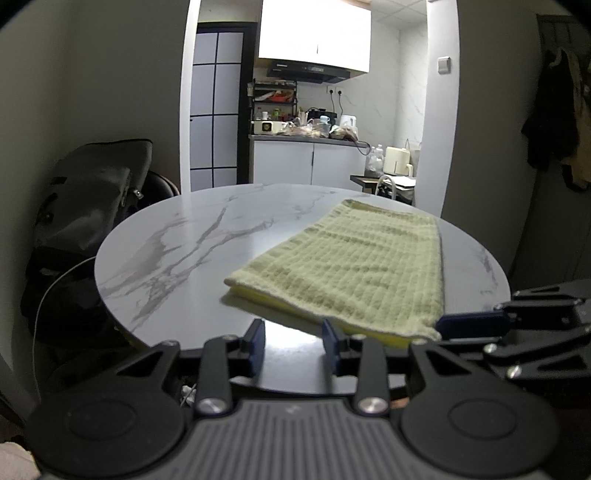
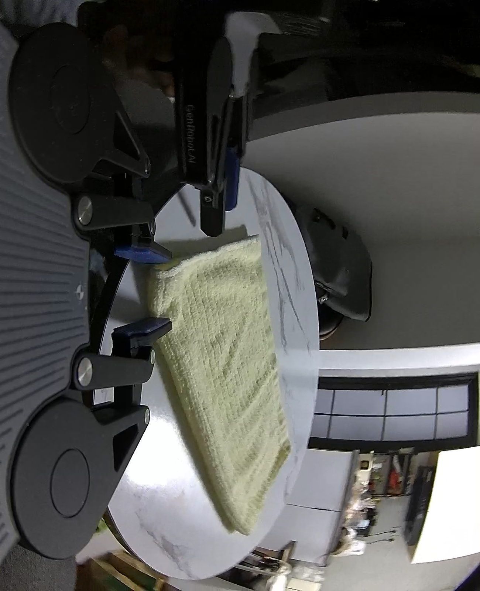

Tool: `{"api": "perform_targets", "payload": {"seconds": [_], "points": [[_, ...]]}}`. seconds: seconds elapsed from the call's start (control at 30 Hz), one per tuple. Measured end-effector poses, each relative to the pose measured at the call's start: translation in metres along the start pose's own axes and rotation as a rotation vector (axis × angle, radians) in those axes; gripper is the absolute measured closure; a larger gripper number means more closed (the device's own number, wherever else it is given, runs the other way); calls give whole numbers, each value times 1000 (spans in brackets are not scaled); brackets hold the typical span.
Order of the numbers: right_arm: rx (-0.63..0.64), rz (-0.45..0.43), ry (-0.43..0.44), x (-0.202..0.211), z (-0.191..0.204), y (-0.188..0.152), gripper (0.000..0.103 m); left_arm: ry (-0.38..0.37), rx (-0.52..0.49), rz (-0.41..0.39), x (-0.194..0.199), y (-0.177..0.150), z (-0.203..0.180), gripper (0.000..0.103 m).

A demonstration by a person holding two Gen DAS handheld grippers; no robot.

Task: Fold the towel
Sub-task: 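Close the right gripper on the folded towel edge, then close the left gripper on the towel end while the right gripper holds its corner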

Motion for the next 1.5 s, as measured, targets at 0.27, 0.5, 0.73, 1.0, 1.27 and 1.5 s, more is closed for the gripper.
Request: {"api": "perform_targets", "payload": {"seconds": [0.27,0.5,0.73,1.0,1.27,1.5], "points": [[19,1,-6,8,-6,-2,88,-4,0,-2,-4,0,-5,66],[27,19,-38,14,-17,-2,92,-11,15,-12,-7,3,-6,66],[11,17,-68,23,-30,0,92,-5,44,-30,-16,12,-2,63],[-1,17,-71,23,-34,2,92,29,54,-26,-31,16,-1,55],[-11,19,-64,24,-36,1,92,46,11,0,-37,8,-5,52],[-13,20,-56,23,-38,0,92,51,-18,10,-37,6,-8,51]]}}
Point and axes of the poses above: each gripper's, at about its wrist camera, not at the fingertips, and x roughly against the way its jaws point, z to its left, y to its top, the point moved 9 cm from there along -x, roughly the way its jaws point, and after that the axes turned 13 degrees about -z, right-handed, at the moved point
